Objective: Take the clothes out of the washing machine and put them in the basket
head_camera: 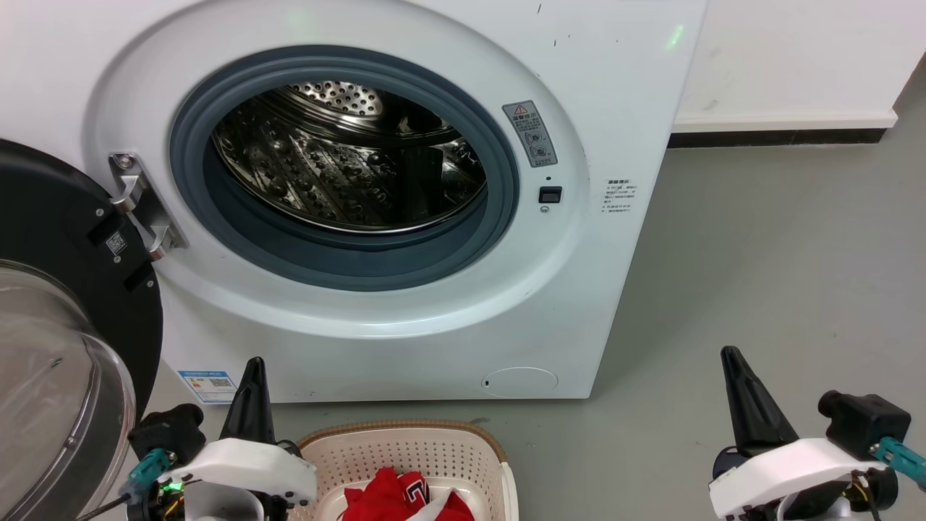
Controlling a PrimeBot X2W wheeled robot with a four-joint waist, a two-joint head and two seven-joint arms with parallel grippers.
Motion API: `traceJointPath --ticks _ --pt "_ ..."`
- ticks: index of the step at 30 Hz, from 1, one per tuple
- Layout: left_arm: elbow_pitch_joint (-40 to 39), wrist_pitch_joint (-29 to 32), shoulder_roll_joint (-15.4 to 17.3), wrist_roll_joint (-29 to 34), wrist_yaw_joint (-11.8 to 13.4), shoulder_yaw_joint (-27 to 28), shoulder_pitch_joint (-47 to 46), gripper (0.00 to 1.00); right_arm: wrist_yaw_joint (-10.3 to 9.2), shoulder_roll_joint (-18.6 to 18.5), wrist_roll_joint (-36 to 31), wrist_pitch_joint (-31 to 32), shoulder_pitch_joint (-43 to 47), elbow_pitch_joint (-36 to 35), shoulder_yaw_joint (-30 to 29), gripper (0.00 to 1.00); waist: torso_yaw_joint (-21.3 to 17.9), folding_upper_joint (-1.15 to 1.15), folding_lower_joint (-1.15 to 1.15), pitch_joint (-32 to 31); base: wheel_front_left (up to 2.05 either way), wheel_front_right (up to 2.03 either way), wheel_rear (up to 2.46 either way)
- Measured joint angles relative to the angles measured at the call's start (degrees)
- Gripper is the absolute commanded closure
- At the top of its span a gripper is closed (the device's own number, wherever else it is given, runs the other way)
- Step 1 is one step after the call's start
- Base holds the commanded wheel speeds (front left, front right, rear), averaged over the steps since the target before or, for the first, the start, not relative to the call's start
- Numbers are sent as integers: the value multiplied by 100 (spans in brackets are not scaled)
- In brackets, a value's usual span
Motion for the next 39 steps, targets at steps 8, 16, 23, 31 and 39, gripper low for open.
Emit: traceJointPath --ticks 8,16,23,31,39 --pt "-33 169 -3 -803 -78 41 0 100 -1 -29 880 97 -57 81 -26 100 13 0 0 -3 0 0 0" --pt "-49 347 -10 -1532 -130 83 0 100 -1 -57 1664 199 -117 153 -67 100 26 0 0 -6 0 0 0" --pt "-57 480 -15 -2105 -166 123 -1 100 -1 -75 2287 288 -160 210 -103 100 37 0 0 -9 0 0 0" --pt "-65 645 -23 -2728 -218 174 -26 100 -1 -86 2942 366 -211 268 -145 100 50 0 0 -12 0 0 0" --pt "-74 781 -27 -3304 -267 226 -36 100 -1 -93 3538 461 -249 324 -193 100 63 0 0 -15 0 0 0"
